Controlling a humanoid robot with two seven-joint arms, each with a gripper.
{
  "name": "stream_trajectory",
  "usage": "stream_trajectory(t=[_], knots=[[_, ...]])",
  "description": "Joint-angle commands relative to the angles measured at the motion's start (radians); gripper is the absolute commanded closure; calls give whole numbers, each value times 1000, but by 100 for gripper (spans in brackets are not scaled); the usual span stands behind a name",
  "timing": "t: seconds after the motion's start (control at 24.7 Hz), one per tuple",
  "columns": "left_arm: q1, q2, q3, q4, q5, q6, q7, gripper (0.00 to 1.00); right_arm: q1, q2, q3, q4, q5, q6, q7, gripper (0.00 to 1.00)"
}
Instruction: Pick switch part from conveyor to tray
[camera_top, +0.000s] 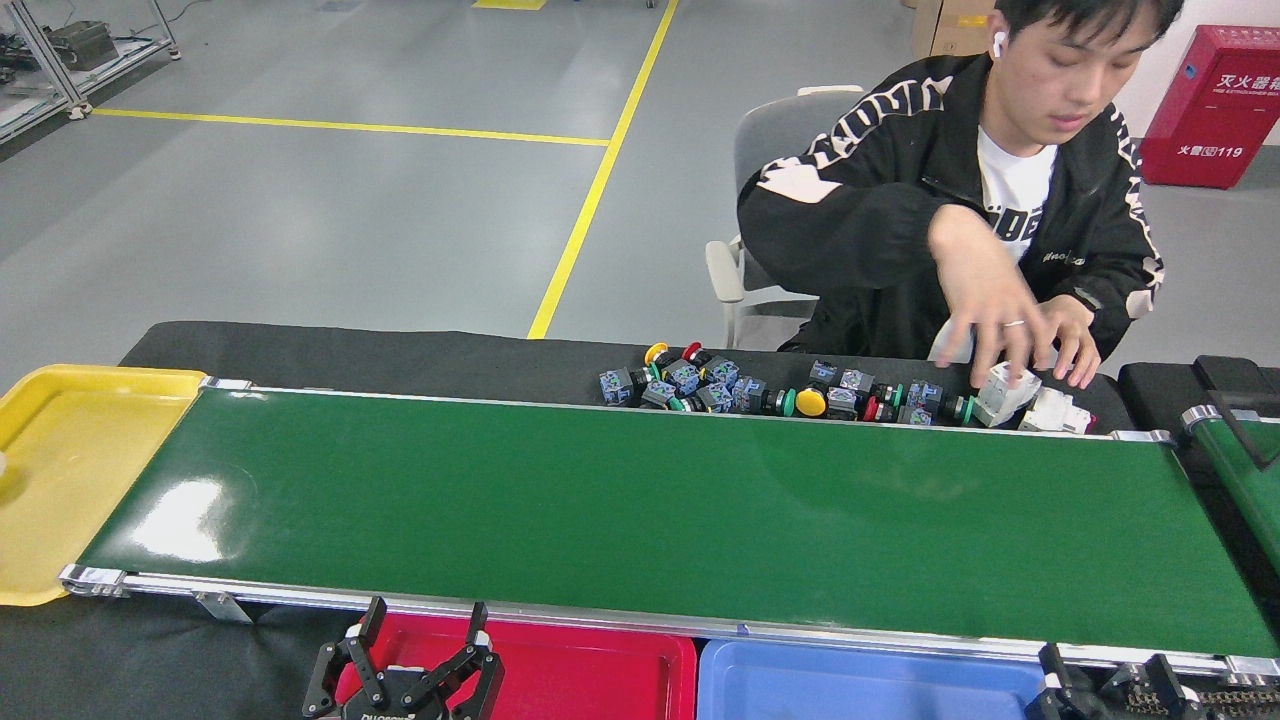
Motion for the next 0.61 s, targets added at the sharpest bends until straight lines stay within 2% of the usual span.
stream_trajectory(t=[0.0,0.57], knots=[[-2,-3,-2,-13,3,4,11,0,-2,1,-7,-15,-1,0,-1,1],[-5,10,-3,-13,3,3,20,0,-2,7,-5,-14,-4,-5,-5,1]])
